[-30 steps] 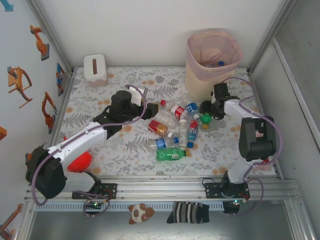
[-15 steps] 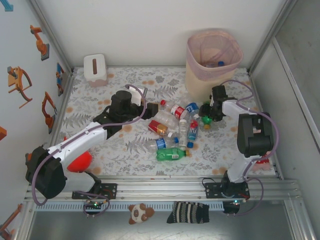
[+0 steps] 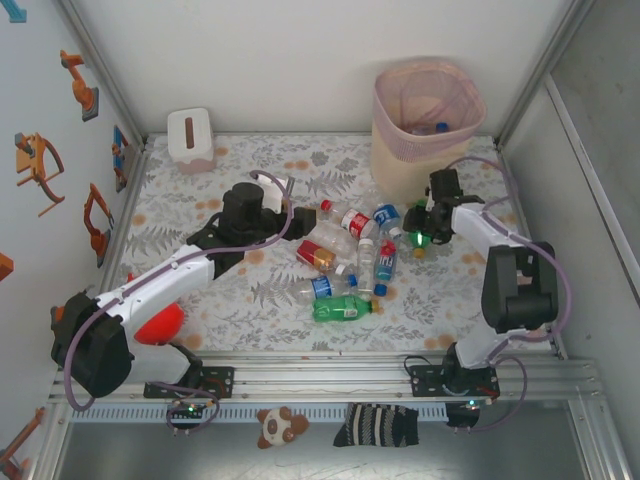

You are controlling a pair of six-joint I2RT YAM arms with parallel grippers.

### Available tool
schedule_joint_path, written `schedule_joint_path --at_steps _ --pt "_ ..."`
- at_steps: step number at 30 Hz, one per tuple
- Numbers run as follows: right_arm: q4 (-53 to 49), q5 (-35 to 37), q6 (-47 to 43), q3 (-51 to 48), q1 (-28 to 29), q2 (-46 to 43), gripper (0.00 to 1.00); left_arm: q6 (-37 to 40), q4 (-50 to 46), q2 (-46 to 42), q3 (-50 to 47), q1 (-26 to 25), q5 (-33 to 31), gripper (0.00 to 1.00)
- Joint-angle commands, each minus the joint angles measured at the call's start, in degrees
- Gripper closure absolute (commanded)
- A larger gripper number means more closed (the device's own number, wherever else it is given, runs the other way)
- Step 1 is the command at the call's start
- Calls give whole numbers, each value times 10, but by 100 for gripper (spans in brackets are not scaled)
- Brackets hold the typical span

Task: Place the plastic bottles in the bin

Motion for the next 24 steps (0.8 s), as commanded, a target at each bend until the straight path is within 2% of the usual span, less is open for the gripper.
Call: schedule_joint_path --at_steps 1,13,19,24 --pt "-50 29 -13 10 4 -46 38 -8 18 -8 -8 3 -3 26" --pt "-148 52 -33 96 4 -164 39 -12 21 -1 -10 12 -3 27" --pt "-182 70 -49 187 4 -167 39 -11 19 -5 -14 14 -3 27" --pt "-210 92 -71 290 3 -127 38 -9 19 -11 -18 17 -5 27"
